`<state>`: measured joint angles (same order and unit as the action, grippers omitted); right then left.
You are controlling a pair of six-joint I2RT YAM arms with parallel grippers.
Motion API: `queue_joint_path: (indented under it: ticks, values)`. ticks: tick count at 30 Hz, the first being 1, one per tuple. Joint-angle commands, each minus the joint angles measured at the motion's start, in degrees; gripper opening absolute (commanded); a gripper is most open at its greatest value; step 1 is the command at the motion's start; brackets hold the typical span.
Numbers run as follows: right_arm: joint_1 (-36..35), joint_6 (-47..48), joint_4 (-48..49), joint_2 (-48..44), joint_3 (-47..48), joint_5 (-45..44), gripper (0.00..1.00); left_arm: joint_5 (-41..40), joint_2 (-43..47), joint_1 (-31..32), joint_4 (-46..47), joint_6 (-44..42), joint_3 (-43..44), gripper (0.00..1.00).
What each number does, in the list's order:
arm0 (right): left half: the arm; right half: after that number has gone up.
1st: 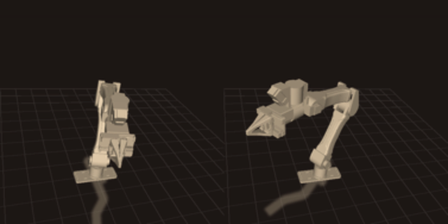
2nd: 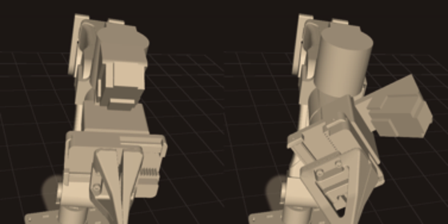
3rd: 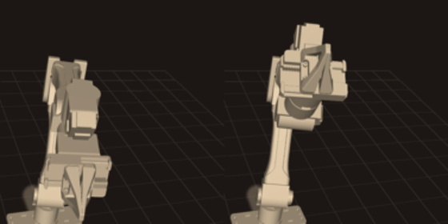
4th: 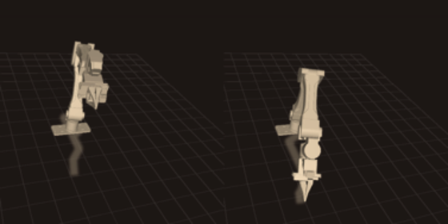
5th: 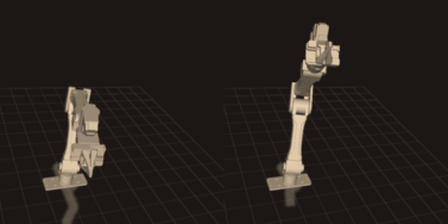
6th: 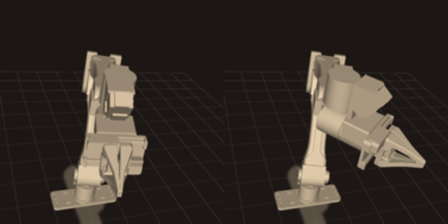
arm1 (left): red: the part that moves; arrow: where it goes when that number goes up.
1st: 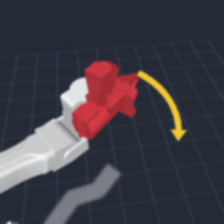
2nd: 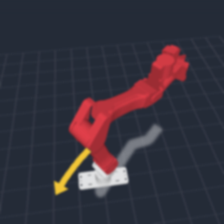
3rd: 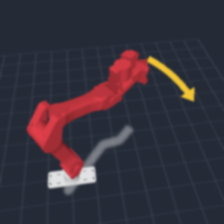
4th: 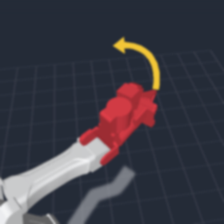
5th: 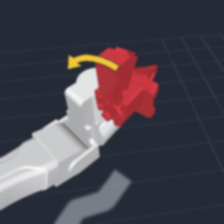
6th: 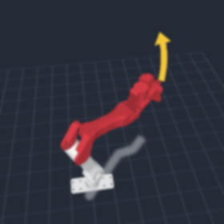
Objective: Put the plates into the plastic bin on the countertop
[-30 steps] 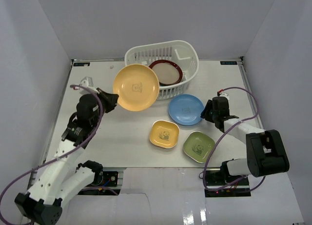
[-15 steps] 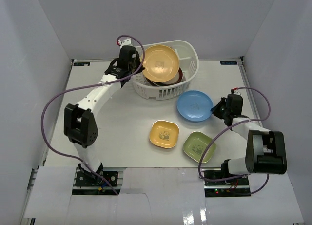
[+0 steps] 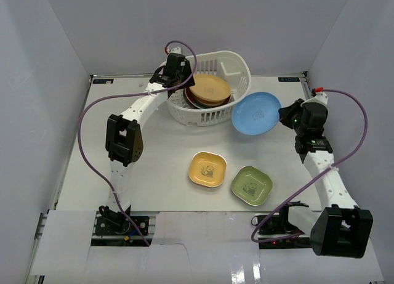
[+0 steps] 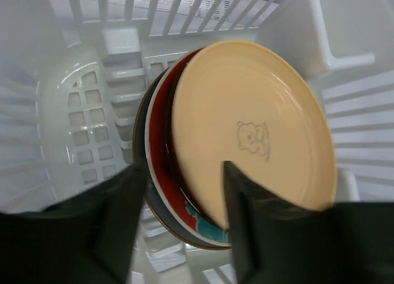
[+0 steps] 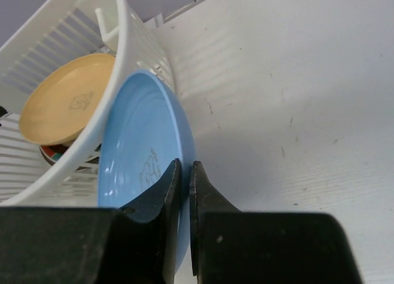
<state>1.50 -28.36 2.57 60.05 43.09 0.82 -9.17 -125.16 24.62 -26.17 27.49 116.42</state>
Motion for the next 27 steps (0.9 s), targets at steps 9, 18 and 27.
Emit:
queue_joint_path:
  ticks: [9, 18, 27]
  values:
    - [-12.57, 0.84, -0.01, 11.32, 22.82, -6.09, 0.08, 3.63, 25.64, -1.86, 2.26, -3.24, -7.75, 0.81]
    - [-13.01, 9.63, -12.93, -1.77, 17.83, -10.22, 0.08, 9.08, 54.12, -1.59, 9.74, 3.98, -53.29, 0.79]
    - [-11.44, 10.00, -15.40, -4.78, 2.98, -15.24, 0.51, 17.69, 59.42, 2.36, 10.18, 7.23, -69.65, 0.78]
